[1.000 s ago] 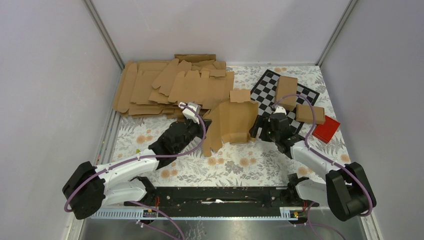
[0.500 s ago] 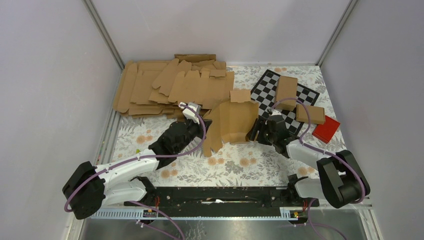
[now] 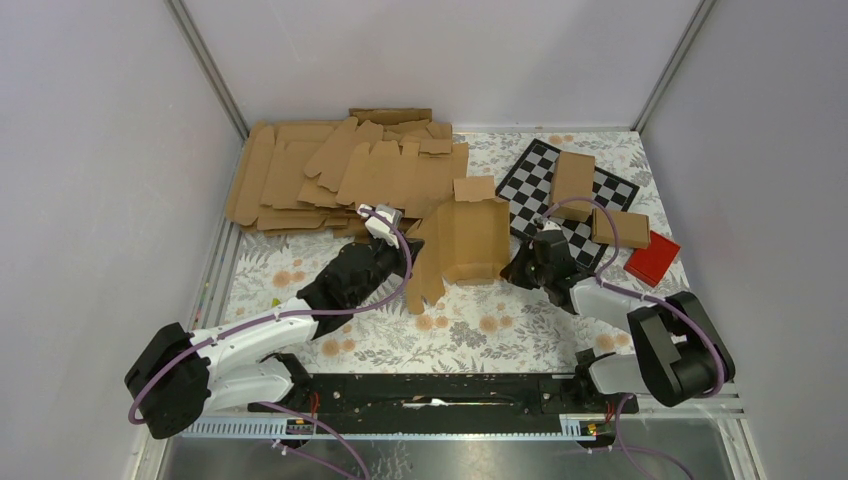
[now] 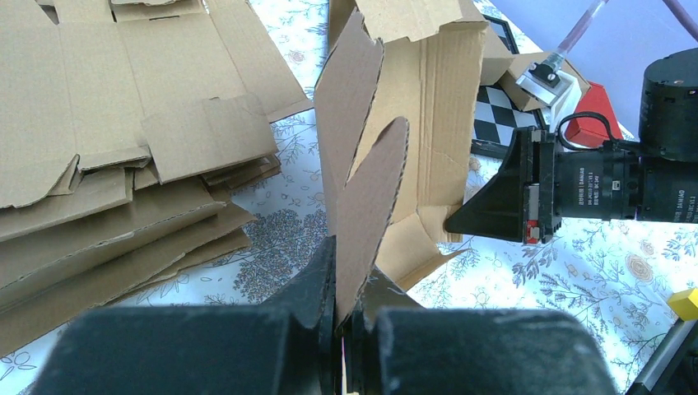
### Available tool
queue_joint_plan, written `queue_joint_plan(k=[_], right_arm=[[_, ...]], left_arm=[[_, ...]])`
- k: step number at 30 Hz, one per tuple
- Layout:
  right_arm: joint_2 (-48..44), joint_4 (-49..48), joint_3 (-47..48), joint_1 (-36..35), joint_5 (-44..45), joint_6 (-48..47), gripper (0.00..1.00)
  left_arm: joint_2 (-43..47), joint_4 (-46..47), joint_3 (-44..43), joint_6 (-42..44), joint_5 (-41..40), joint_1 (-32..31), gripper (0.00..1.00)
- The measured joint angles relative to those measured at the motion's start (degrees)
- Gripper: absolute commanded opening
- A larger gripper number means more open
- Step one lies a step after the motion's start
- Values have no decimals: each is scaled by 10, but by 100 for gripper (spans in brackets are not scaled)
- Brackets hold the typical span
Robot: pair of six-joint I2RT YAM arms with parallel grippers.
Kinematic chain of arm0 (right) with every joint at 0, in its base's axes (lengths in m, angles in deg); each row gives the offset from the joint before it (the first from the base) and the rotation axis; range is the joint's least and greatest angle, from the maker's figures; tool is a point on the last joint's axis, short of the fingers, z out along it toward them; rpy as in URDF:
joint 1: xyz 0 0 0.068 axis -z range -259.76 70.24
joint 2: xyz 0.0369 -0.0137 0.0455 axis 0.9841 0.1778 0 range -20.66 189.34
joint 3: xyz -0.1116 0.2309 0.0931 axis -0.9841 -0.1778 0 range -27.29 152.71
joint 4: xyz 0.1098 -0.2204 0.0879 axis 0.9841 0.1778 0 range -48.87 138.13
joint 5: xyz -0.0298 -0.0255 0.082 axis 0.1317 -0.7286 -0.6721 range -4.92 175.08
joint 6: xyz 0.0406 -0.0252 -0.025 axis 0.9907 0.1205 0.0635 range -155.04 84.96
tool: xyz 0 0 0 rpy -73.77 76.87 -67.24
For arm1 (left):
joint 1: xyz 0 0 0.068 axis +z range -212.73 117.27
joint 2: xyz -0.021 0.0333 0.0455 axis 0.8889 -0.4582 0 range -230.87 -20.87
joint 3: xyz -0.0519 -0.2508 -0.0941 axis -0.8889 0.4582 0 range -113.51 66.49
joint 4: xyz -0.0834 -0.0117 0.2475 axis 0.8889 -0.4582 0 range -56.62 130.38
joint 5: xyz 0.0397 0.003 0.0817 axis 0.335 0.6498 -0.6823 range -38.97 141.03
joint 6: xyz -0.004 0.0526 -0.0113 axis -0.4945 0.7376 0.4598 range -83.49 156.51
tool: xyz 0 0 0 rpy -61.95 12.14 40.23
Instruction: Fold the paper box
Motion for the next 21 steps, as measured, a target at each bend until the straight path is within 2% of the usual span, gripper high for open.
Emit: queue_joint_plan(k=[9,21], right_arm=[[-69,35,0,1,-26,36,0],[-113,57,0,10,-86,137,0]], left_arm=[[0,11,0,1,-4,0,0],[0,39,18,17,-42,3,0]])
